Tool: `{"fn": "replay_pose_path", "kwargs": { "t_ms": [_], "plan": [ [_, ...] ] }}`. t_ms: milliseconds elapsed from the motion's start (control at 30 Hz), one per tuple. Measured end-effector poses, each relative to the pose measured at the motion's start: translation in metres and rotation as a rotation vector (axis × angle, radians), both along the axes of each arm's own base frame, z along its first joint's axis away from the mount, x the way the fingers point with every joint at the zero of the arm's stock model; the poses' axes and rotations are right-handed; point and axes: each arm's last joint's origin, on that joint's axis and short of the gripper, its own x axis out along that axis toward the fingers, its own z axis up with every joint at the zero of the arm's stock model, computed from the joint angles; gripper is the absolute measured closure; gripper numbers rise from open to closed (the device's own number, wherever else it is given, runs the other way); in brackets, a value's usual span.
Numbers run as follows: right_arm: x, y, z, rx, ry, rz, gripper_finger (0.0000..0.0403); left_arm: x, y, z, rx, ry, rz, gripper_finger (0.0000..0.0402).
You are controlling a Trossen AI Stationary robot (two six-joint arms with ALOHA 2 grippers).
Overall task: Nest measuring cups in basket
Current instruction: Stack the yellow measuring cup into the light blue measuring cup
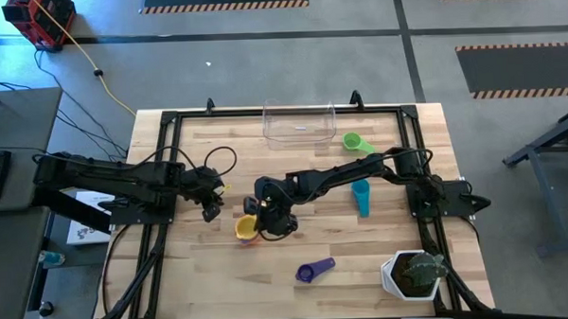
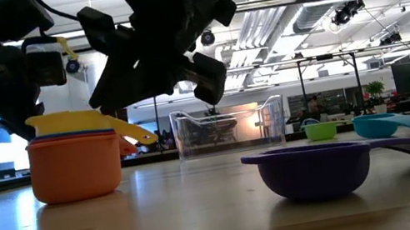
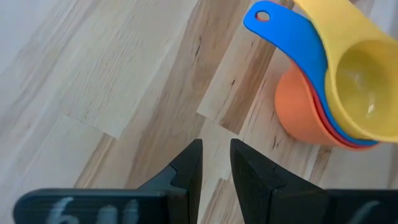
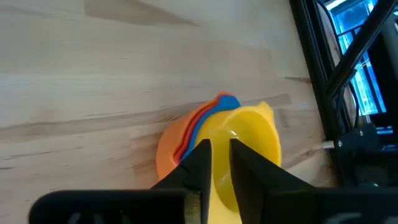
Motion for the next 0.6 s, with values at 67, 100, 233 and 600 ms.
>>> {"fn": "replay_pose_path", "kwargs": {
  "t_ms": [67,100,233,600],
  "plan": [
    [0.001,0.0,0.001,0.014,0.0,-0.027,0.0345,0.0,0.0,0.0,-0.012,0.001,0.019,0.0328],
    [0.002,0.0,0.001,0.024,0.001,-0.052,0.034,0.0,0.0,0.0,-0.018,0.001,0.026,0.0328],
    [0.006,-0.001,0.005,0.058,-0.022,-0.159,0.0323,0.0,-0.001,0.0,-0.027,0.001,0.029,0.0328],
    [0.006,0.016,0.005,0.042,0.001,-0.506,0.0313,0.0,-0.02,-0.001,-0.028,0.01,-0.105,0.0328]
  ]
}}
